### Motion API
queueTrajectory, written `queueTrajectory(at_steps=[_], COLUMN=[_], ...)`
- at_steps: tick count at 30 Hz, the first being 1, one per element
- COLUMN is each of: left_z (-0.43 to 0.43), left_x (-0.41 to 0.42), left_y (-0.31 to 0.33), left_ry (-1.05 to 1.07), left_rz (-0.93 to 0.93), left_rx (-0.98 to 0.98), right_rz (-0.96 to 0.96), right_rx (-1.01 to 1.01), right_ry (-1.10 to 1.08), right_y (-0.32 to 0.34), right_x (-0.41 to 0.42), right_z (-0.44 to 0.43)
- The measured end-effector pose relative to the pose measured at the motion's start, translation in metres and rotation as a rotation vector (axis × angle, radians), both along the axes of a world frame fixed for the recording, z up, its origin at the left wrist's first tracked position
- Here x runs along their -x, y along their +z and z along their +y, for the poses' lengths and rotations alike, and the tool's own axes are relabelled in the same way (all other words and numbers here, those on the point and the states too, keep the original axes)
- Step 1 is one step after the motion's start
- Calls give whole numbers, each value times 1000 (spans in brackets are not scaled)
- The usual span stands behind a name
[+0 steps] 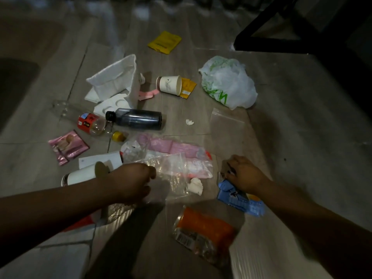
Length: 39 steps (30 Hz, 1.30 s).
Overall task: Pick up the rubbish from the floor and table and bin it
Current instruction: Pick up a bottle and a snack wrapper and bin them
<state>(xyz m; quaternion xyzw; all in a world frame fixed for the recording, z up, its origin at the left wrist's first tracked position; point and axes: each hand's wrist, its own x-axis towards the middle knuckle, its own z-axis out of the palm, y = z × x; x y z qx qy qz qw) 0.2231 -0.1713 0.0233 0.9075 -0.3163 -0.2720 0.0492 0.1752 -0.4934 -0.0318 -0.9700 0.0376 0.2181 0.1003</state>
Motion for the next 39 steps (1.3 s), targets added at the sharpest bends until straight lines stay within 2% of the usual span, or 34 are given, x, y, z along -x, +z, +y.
queueTrajectory(at_steps=[5,11,14,17,19,22,24,26,29,32,35,39], left_z=[2,5,5,3,1,-2,-2,0,5,12,18,22], left_x=[8,8,11,15,15,15,16,17,18,20,21,22], left_y=[-6,-7,-7,-6,-3,2,4,6,9,12,12,10], left_ry=[-57,-75,-88,-123,-121,-113,-118,-125,-132,-97,-79,-68], left_rz=[12,-1,-9,-16,-22,-47,-59,-70,-108,-152,-147,-151], left_rx=[-20,-15,-16,-17,-20,-13,-14,-21,-29,-51,-50,-88], right_rz=[-32,-183,-225,-249,-266,-283,-232,-94,137,257,279,208], right_rx=[19,-2,69,191,125,-11,-36,-61,-3,-6,3,74], right_ry=[-17,-53,-69,72,97,-3,-75,-100,14,35,7,12], right_y=[-10,2,13,23,26,26,21,14,1,-11,-22,-31], right_x=[2,15,37,63,79,91,91,85,78,77,81,89], right_z=[-5,-7,-1,12,22,31,31,26,21,23,36,48])
